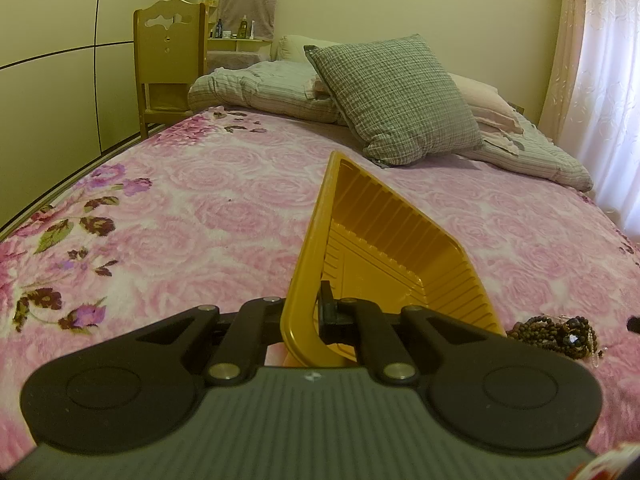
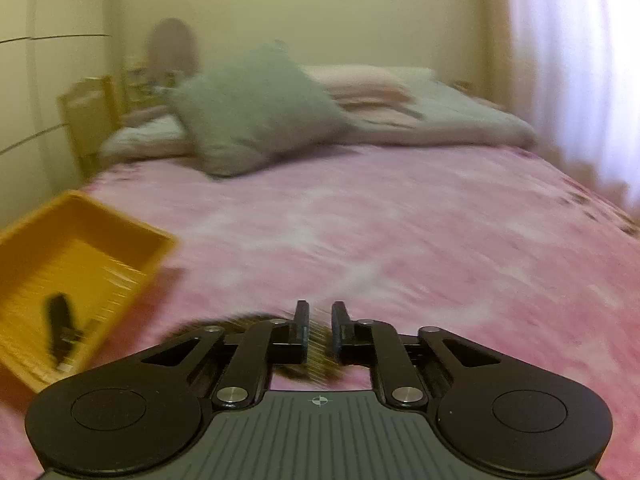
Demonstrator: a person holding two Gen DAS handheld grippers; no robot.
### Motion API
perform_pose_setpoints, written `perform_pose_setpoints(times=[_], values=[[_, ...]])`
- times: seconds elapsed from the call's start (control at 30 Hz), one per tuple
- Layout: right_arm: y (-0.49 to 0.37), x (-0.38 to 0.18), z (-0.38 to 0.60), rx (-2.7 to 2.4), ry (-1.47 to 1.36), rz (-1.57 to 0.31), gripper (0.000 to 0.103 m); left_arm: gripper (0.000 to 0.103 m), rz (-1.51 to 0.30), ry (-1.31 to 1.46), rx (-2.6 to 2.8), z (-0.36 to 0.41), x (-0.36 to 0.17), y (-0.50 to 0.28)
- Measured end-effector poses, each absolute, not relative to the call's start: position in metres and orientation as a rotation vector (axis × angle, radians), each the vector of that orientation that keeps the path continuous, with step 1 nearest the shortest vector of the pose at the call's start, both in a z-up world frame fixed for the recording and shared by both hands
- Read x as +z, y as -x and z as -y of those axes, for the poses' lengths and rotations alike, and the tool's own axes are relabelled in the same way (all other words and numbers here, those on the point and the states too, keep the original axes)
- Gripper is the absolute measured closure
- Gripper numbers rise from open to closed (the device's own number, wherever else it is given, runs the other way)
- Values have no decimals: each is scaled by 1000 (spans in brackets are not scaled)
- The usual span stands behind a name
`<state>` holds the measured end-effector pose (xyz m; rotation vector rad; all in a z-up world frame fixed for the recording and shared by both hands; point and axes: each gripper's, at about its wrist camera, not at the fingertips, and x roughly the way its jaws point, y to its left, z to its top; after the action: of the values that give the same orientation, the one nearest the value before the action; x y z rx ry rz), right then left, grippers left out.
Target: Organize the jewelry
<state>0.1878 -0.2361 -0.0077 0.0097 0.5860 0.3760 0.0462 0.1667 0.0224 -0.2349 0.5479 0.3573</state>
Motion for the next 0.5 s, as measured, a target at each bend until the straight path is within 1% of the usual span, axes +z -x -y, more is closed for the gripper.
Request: perform_pose_setpoints(times=[0.03, 0.1, 0.17, 0.5], values=[[-187, -12, 245, 353, -17, -593, 86, 97, -548, 235, 357, -167, 22, -46], [-188, -20, 259, 313, -23, -609, 79, 97, -549, 237, 357, -167, 22, -47], [-190, -27, 267, 290, -18, -624, 78, 97, -549, 241, 358, -167, 22, -47], [-207, -59, 257, 306, 45, -687, 77, 97, -550, 239, 360, -167, 22, -47]])
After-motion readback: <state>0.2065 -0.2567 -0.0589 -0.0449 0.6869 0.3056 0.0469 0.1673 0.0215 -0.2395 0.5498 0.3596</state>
